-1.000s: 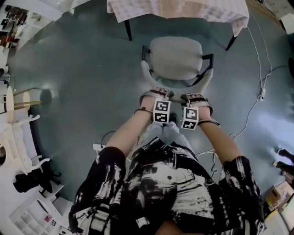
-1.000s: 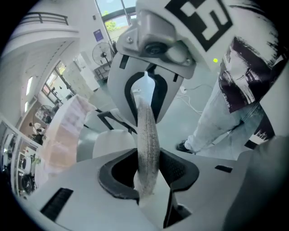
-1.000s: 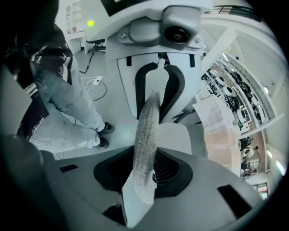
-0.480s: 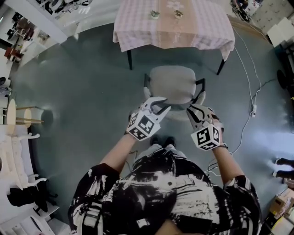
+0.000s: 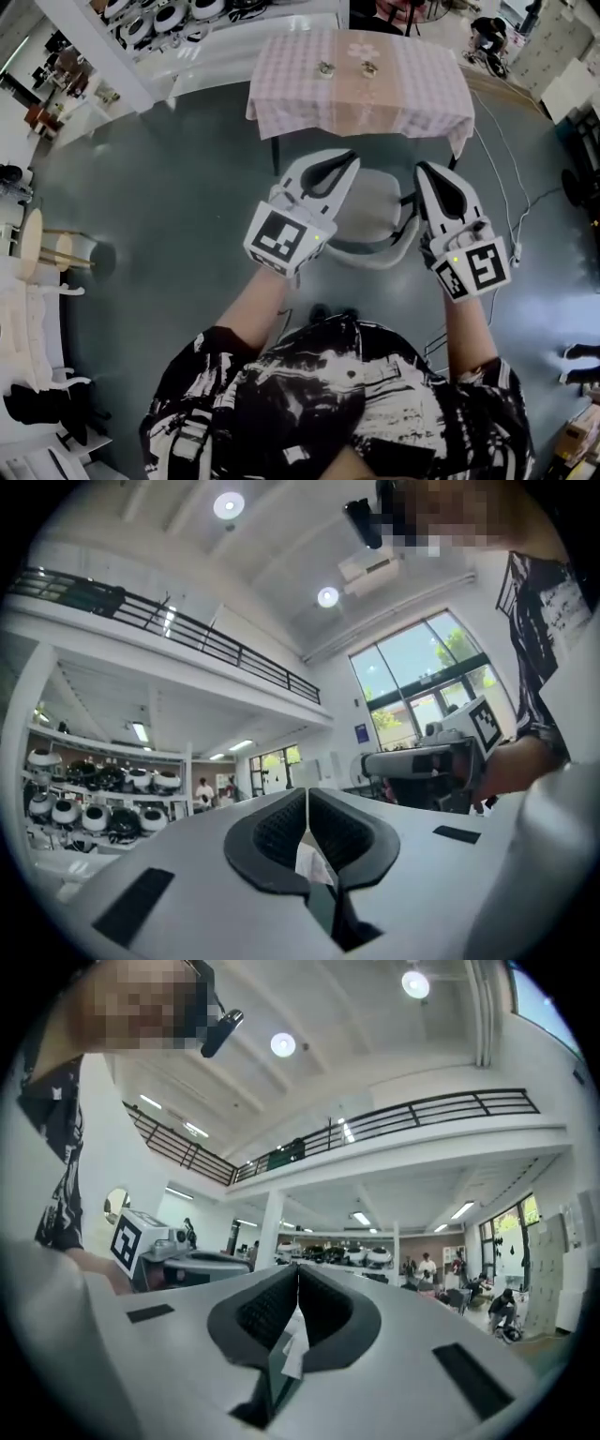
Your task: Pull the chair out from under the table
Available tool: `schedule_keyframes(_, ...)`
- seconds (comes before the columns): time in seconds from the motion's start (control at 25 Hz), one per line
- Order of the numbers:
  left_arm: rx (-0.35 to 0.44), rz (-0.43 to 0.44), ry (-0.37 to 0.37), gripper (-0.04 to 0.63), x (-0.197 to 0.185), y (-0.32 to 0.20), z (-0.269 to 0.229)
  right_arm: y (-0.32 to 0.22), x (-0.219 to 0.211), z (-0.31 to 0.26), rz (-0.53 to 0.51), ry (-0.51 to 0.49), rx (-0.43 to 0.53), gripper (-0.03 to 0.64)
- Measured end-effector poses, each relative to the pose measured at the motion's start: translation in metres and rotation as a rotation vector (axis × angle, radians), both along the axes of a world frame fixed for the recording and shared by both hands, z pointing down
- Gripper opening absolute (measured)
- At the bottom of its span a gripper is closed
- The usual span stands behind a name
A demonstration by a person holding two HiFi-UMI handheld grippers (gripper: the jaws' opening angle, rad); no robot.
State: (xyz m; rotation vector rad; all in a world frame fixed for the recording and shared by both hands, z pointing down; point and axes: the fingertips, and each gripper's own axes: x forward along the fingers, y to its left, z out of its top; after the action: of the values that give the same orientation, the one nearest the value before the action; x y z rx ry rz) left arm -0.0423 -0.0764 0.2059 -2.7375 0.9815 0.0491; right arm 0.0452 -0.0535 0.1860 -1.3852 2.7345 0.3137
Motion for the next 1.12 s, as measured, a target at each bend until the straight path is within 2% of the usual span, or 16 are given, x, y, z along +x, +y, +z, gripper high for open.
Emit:
schedule_keyframes(0.08, 0.025, -0.020, 0.013, 0.003, -0.003, 0.000, -0.018, 0.002, 0.001, -0.023, 0.002, -0.031, 0.036, 0.000)
schedule_keyframes(0.24, 0.032, -0.035, 0.012, 0.002, -0.004, 0.004, -0.032, 0.007, 0.001, -0.039, -0.003, -0.072, 0.052, 0.000)
schedule_keyframes(0.48, 0.001, -0.047, -0.005, 0.002, -0.008, 0.007, -0.038, 0.012, -0.011, -0.035, -0.001, -0.052, 0.039, -0.002)
schedule_keyframes(1.12, -0.025, -0.063, -0.015, 0.002, -0.009, -0.005, -0.035, -0.004, -0.009, -0.019, 0.045, -0.018, 0.022, -0.002)
